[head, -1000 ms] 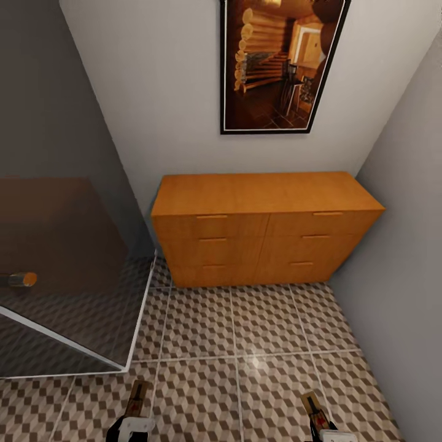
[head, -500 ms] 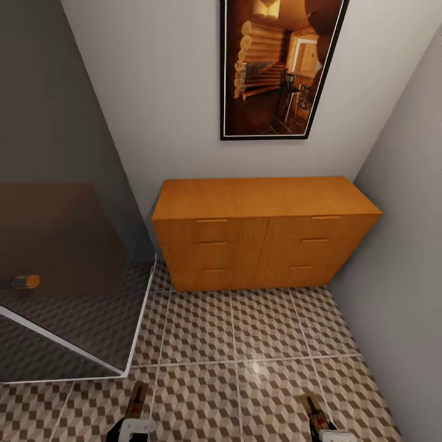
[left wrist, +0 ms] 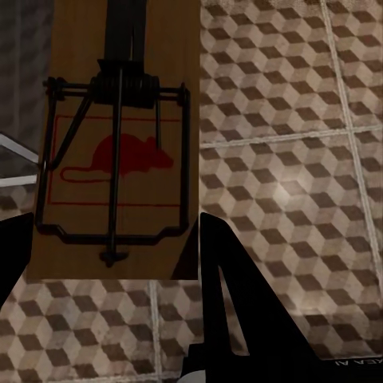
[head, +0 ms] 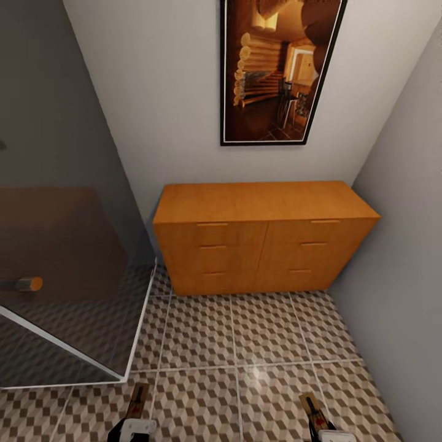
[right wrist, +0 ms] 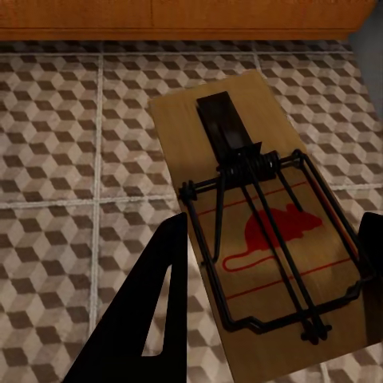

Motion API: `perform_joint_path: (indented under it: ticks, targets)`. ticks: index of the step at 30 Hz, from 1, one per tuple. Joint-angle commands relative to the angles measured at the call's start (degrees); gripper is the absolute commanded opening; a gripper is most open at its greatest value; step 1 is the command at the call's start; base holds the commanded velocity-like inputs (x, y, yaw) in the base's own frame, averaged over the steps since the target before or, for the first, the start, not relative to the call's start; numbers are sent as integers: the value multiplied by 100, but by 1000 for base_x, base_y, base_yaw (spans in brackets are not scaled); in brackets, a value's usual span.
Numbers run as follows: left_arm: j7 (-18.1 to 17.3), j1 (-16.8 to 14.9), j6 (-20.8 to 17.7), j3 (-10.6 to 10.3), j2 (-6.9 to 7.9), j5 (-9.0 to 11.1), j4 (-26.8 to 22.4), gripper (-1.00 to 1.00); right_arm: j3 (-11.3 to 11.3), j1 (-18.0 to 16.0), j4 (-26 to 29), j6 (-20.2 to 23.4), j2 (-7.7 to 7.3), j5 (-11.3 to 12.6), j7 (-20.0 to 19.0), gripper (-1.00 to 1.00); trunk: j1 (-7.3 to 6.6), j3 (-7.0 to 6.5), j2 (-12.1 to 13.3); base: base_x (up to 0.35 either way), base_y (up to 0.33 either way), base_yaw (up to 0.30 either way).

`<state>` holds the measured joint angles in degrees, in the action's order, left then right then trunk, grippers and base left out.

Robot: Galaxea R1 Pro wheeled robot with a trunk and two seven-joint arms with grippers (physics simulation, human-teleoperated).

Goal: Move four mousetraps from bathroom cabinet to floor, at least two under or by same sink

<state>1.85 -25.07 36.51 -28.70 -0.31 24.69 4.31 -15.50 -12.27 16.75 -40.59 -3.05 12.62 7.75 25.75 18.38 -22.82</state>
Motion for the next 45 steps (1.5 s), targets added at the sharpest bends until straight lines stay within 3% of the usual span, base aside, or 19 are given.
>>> perform_joint_path:
  ticks: [1,45]
  targets:
    - [34,-7,25,-47,-4,0,18,-100,-49,-4,-2,-14,-5,39,34,-100,3,0,-9,0,0,0]
    - [34,-7,23,-47,-13,0,18,-100,-58,-4,3,-17,-5,39,34,-100,3,-394,-9,0,0,0]
